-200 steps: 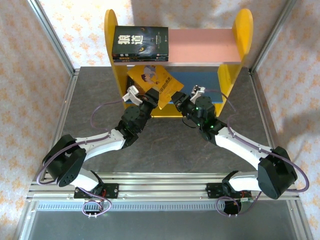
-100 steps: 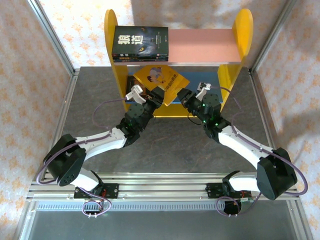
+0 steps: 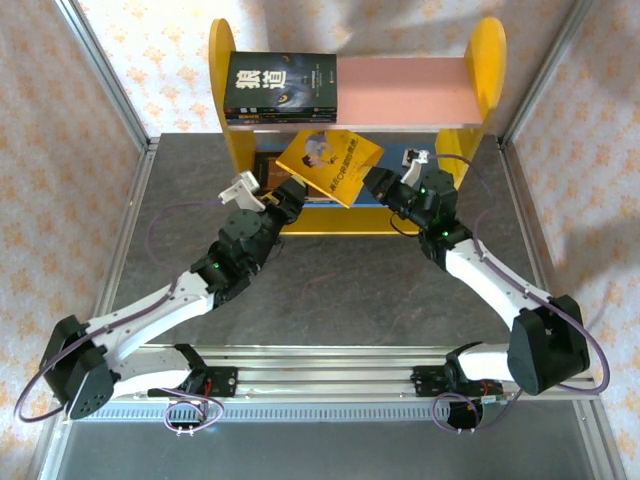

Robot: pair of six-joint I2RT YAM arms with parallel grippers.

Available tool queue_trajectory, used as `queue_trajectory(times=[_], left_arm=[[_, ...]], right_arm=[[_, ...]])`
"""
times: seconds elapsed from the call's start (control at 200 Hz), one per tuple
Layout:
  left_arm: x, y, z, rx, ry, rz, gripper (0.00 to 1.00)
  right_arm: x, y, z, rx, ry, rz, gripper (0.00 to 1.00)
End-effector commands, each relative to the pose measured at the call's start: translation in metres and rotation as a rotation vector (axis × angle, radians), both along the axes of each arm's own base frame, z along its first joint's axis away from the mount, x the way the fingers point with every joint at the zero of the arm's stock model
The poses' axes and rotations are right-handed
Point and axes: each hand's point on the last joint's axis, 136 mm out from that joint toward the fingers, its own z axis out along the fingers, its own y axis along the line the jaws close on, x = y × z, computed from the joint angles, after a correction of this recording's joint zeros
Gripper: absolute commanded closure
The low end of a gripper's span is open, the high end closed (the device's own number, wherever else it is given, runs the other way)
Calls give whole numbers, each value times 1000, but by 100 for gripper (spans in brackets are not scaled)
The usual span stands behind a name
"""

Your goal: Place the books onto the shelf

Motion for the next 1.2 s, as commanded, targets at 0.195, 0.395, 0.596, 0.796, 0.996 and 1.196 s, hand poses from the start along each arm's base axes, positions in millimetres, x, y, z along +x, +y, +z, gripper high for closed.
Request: queue_trajectory(times=[0.195, 0.395, 0.596, 0.796, 0.996, 1.196], left_arm=[[-23, 34, -11, 376, 145, 45, 39], [-30, 42, -19, 445, 187, 45, 39], [-36, 46, -22, 478, 195, 28, 38], [-47, 58, -21, 512, 206, 38, 36], [-55, 73, -17, 509, 205, 68, 35], [-58, 80, -19, 514, 217, 81, 35]], right_arm=[[-2, 8, 33, -118, -155, 150, 100], [6, 16, 29, -119, -154, 216, 100], [14, 29, 28, -122, -179, 291, 100], [27, 41, 25, -116, -188, 351, 100], [40, 50, 19, -121, -184, 391, 100], [49, 59, 13, -122, -178, 451, 100]])
